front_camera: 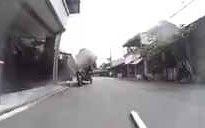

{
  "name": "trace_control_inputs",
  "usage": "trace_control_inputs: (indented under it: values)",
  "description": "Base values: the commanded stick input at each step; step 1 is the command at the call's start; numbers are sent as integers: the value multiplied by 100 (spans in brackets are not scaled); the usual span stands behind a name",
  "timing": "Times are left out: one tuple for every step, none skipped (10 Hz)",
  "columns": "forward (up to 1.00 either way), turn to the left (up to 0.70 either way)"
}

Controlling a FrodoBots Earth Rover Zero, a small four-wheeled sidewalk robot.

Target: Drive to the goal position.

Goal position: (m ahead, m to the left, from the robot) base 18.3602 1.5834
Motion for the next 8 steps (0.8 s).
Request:
trace_control_inputs:
  values:
    - [70, 0]
    - [70, 0]
    - [70, 0]
    - [70, 0]
    - [70, 0]
    - [70, 0]
    - [70, -1]
    - [70, -6]
